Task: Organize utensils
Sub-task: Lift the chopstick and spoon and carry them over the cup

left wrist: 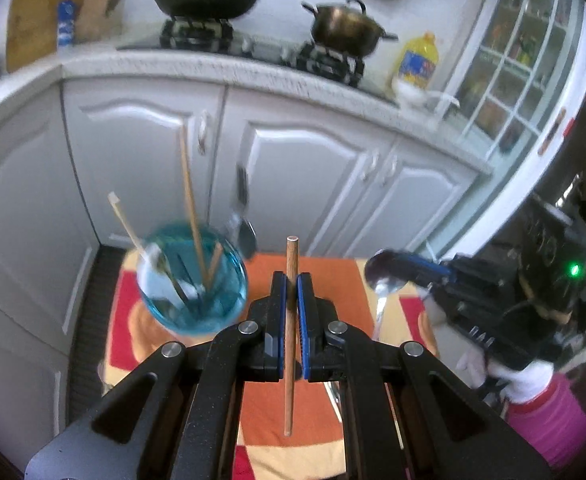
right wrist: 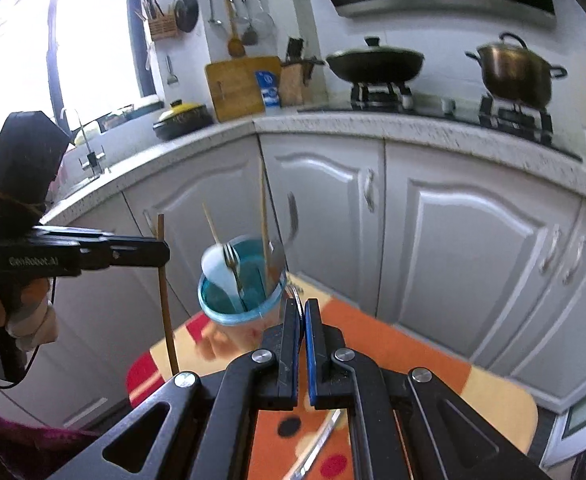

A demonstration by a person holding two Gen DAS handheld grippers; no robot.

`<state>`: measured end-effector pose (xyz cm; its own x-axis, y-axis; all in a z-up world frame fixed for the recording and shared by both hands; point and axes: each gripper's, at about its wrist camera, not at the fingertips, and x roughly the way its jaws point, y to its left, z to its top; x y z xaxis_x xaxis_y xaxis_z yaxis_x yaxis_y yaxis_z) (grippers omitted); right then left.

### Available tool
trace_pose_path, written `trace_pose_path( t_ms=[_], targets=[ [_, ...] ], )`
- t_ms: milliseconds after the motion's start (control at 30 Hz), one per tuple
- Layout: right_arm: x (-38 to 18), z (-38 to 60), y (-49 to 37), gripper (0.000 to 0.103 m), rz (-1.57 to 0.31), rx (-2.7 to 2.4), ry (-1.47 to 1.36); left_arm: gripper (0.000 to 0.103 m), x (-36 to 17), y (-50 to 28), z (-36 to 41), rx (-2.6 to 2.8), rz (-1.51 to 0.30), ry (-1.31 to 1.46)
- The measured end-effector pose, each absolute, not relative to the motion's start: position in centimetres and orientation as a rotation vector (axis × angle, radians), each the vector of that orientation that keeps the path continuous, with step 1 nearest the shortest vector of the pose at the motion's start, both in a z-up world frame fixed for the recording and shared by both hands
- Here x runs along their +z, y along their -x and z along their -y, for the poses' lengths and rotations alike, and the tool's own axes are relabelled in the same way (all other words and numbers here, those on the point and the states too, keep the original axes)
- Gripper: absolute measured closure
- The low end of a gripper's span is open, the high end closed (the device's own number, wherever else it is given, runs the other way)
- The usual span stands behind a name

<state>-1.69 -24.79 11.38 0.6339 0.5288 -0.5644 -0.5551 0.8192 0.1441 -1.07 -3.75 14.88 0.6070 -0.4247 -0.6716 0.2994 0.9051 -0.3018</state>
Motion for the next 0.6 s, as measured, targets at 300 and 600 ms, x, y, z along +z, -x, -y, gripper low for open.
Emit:
trace_pose_path(
  t_ms=[300, 600],
  targets=[
    [14.0, 18.8, -2.4, 0.100, -0.568, 0.606, 0.079, 0.099, 20.9, -2.7, -0.1, -0.286, -0.667, 0.158],
    [14.2, 13.7, -6.7, 0.100, -0.508, 0.534, 0.166, 0.099, 20.0, -7.5, -1.7, -0.150, -0.588, 0.143]
  ],
)
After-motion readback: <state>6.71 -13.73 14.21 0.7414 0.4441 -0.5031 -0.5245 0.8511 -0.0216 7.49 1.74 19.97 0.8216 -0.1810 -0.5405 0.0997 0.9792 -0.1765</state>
